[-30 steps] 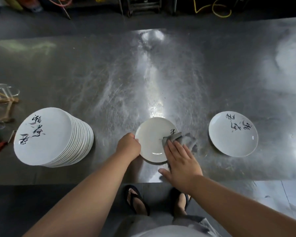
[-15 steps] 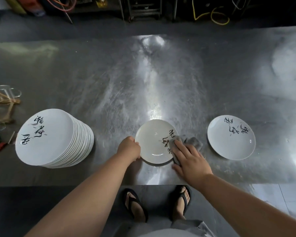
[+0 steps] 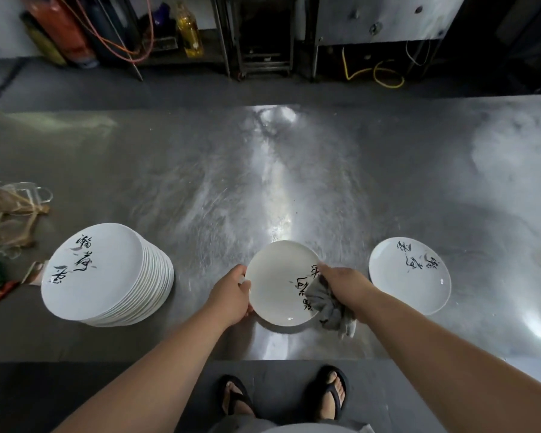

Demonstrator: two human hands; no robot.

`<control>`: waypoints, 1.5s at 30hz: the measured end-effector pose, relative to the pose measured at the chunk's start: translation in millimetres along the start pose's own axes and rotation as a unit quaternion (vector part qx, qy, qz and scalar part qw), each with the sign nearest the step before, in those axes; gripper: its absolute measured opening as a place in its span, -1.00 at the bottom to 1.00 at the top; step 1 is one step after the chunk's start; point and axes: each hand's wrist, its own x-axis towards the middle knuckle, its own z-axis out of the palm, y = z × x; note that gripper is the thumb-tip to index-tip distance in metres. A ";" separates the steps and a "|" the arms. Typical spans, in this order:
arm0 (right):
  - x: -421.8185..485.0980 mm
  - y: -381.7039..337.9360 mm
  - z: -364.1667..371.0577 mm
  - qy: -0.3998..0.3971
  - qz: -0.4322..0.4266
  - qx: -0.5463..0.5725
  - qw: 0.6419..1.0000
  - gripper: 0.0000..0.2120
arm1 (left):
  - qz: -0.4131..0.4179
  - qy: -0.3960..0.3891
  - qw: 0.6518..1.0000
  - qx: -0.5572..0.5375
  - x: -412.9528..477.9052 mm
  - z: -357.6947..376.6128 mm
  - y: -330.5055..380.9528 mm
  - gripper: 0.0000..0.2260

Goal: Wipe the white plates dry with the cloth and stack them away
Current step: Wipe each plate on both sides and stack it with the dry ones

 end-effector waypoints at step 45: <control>-56.0 -5.6 30.0 0.063 -0.484 -0.435 0.757 -0.06 | -0.008 -0.129 0.837 -0.532 -55.0 -26.1 58.3 -0.72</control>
